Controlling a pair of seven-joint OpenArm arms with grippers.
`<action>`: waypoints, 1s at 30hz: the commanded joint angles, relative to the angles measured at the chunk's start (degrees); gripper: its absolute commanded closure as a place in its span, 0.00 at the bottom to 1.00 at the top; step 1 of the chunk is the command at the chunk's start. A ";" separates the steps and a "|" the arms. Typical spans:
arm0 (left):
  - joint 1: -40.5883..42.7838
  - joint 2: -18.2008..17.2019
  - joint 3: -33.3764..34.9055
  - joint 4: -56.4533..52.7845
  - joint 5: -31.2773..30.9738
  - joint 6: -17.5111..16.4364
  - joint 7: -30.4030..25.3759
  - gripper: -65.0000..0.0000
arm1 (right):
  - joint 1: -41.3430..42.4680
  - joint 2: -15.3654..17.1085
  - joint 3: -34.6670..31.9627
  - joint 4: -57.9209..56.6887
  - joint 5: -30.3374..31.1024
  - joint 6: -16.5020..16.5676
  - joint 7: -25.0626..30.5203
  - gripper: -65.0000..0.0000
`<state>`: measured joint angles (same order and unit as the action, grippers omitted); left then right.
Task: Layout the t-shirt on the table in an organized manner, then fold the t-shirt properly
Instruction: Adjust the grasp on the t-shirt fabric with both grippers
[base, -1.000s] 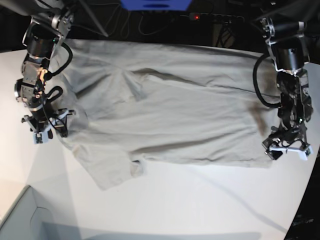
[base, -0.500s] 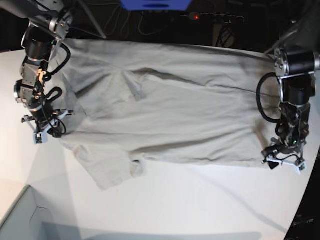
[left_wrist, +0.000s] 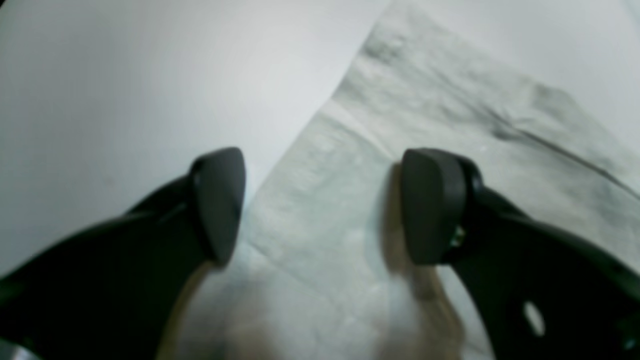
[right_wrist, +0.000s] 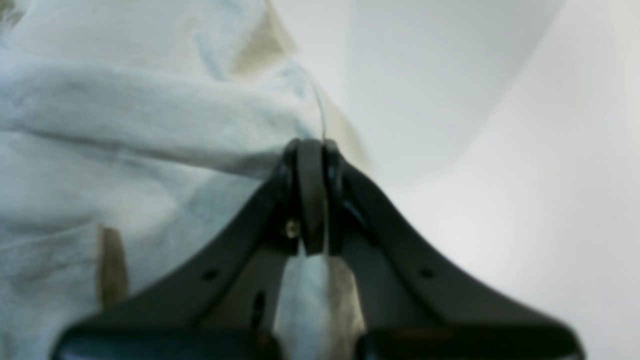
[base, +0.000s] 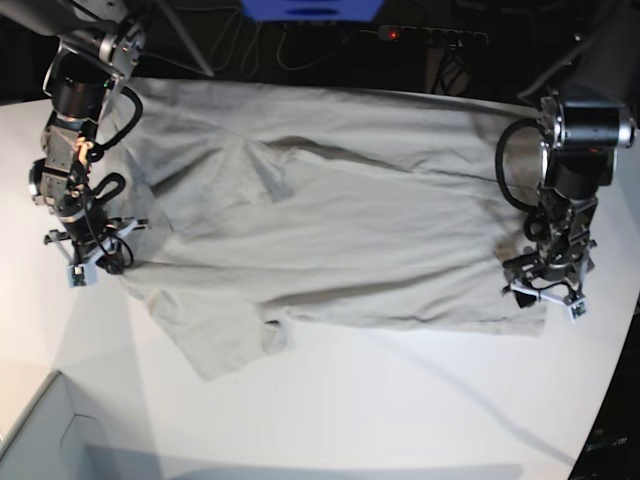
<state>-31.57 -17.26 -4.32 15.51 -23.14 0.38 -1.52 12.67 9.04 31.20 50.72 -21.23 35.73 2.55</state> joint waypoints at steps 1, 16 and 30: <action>-1.35 -0.72 0.05 0.36 -0.38 -0.34 0.60 0.40 | 1.18 0.85 0.05 0.93 0.71 -0.16 1.37 1.00; -0.91 -0.63 -0.47 2.12 -1.08 -0.34 0.33 1.00 | 0.74 -0.20 0.58 2.51 2.03 -0.16 1.89 1.00; 19.40 -1.43 -0.74 37.90 -12.34 0.28 5.61 1.00 | -6.64 -0.55 2.16 17.63 11.96 4.27 1.54 1.00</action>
<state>-11.22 -17.96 -4.78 52.56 -35.40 1.04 5.21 5.30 7.57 33.17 67.42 -10.17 38.98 2.63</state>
